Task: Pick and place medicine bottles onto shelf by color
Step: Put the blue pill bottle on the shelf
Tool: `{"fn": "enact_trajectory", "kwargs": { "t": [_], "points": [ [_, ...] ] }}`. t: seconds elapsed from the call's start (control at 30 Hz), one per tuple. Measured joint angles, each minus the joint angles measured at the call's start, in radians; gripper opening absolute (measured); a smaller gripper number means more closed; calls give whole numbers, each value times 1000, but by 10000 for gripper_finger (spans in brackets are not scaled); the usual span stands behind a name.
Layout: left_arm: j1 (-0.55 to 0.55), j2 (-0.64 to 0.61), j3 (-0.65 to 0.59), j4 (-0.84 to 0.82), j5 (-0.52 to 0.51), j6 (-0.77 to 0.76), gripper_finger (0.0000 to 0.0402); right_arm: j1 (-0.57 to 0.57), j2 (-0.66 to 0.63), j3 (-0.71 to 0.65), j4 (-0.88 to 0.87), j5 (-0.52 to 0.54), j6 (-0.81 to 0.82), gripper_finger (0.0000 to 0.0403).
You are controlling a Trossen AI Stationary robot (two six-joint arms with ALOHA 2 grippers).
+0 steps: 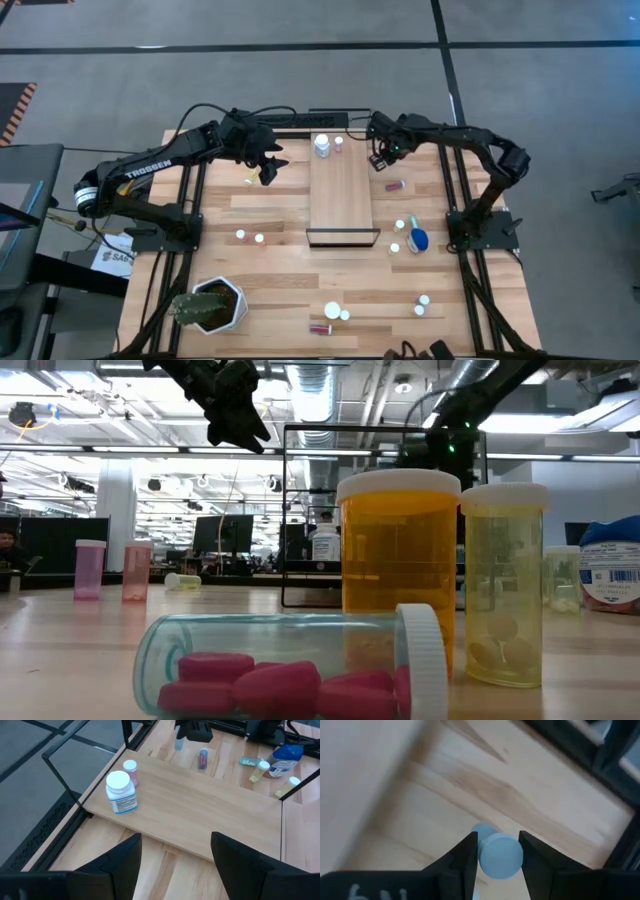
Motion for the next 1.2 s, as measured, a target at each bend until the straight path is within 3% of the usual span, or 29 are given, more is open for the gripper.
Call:
{"fn": "enact_trajectory", "kwargs": {
  "t": [0.33,1.2],
  "points": [
    [0,0,0,0,0,4,224,114,2,174,33,1,-47,142],
    [0,0,0,2,0,-3,224,95,46,203,250,-6,-200,150]
  ]
}}
